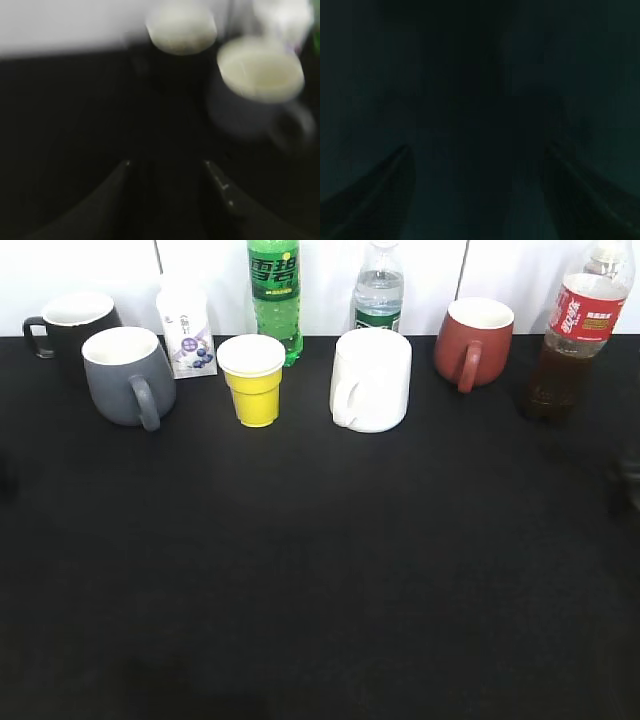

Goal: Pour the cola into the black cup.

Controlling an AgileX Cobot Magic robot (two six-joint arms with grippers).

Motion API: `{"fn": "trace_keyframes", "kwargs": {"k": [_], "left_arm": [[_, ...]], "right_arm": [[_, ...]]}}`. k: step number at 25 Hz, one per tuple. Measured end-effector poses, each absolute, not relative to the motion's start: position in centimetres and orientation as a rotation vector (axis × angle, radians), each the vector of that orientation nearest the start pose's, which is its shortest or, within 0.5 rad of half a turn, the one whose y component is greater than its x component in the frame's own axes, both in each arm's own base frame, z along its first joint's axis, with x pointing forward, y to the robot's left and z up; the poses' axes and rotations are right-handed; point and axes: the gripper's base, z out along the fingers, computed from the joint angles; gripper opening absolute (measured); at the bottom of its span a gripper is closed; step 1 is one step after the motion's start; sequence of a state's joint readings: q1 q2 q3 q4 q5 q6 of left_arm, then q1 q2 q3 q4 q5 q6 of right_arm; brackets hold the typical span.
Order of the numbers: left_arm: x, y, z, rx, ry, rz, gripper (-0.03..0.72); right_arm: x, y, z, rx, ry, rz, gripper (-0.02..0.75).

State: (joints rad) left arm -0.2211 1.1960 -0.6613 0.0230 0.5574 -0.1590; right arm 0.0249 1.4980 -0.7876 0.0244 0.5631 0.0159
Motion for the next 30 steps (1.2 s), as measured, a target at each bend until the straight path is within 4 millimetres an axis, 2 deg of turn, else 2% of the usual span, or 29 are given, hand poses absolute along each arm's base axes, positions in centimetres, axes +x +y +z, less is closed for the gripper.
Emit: {"fn": "trace_keyframes", "kwargs": {"k": [2,5,7,9,10,11,13,15,17,19,25,30], "left_arm": [[20.2,-5.8,23.1,0.147,2.670,-0.158,0.347],[17.3,-7.4,23.2,0.257,2.848,-0.263,0.459],[14.8,-7.3,24.9,0.246,2.877,-0.367,0.473],[11.6,-6.4,27.3,0.271,2.799,-0.427,0.473],[9.3,-5.5,28.7,0.292,2.707,-0.441,0.473],[7.3,-4.5,29.6,0.312,2.622,-0.419,0.473],[3.7,-2.3,30.7,0.322,2.435,-0.331,0.472],[0.9,-0.4,31.0,0.300,2.258,-0.258,0.472],[-0.5,0.5,30.0,0.285,2.185,-0.224,0.472],[-0.5,0.7,28.5,0.285,2.208,-0.191,0.459],[0.7,0.2,28.2,0.279,2.112,-0.204,0.440],[0.7,0.2,28.2,0.278,2.104,-0.206,0.440]], "right_arm": [[24.9,1.6,22.4,-0.003,2.783,0.159,0.585],[20.0,1.8,28.2,-0.044,2.653,0.209,0.585],[16.1,1.8,31.5,-0.071,2.516,0.212,0.584],[11.6,1.8,33.6,-0.092,2.426,0.215,0.584],[9.8,1.8,34.2,-0.073,2.385,0.225,0.584],[8.2,1.7,34.4,-0.060,2.333,0.231,0.584],[5.4,1.7,33.6,-0.061,2.258,0.231,0.584],[3.5,1.5,31.2,-0.061,2.238,0.209,0.584],[2.5,1.2,28.7,-0.061,2.249,0.170,0.584],[2.5,1.1,28.0,-0.058,2.239,0.152,0.584],[2.8,0.9,27.7,-0.010,2.234,0.147,0.584],[2.8,0.9,27.7,-0.008,2.233,0.143,0.584]]}}
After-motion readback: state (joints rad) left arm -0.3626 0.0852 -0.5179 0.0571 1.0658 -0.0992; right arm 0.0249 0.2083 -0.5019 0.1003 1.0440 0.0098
